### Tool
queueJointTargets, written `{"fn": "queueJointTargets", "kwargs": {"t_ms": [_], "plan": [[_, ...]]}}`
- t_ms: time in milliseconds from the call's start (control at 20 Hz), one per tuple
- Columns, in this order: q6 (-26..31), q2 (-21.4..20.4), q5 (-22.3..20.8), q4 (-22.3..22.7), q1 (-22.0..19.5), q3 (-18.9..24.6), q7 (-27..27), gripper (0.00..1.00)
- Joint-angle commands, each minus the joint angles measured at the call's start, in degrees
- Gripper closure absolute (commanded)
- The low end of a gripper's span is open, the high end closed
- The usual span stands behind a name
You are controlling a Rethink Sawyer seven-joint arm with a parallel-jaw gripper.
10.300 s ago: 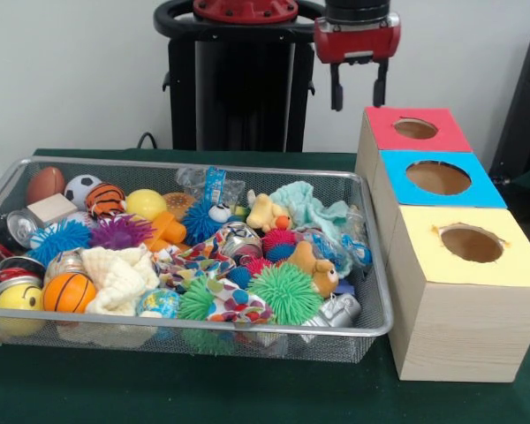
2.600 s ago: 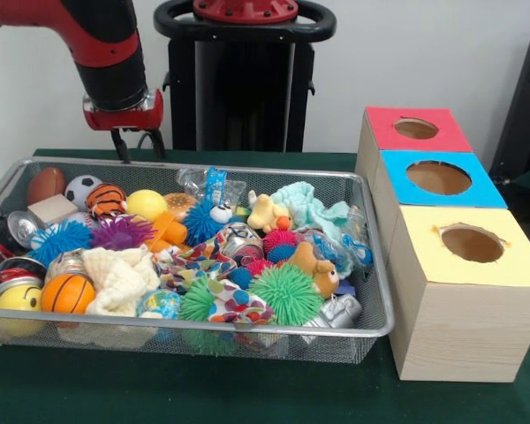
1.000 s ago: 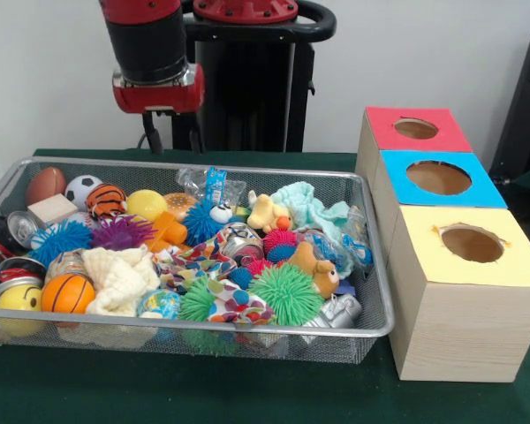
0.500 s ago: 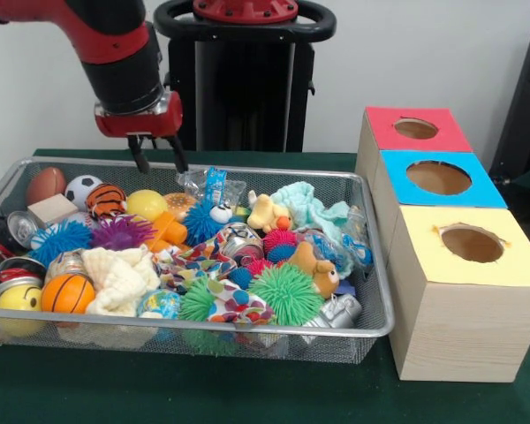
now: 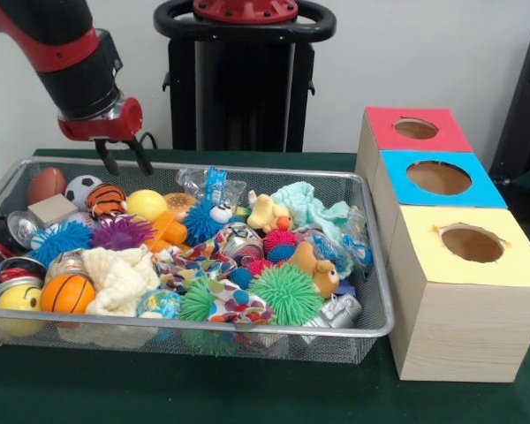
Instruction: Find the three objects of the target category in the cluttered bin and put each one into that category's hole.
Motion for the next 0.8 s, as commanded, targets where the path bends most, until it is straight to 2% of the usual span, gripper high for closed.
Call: {"fn": "queueJointTargets", "kwargs": {"t_ms": [50,300,450,650,800], "plan": [[-2.11,1.36,-4.91,-4.34,0.40,4.10,-5.27,0.00],[-4.29,-1.69,-7.93,-5.15,7.57,-0.62,2.71,0.00],[-6.81,-1.21,-7.15,-4.92,11.41,-2.41,8.25,0.00],[-8.99,0.64,-5.55,-4.69,13.90,-3.04,9.91,0.00],[-9.61,2.23,-4.08,-4.80,13.85,-2.29,8.42,0.00]]}}
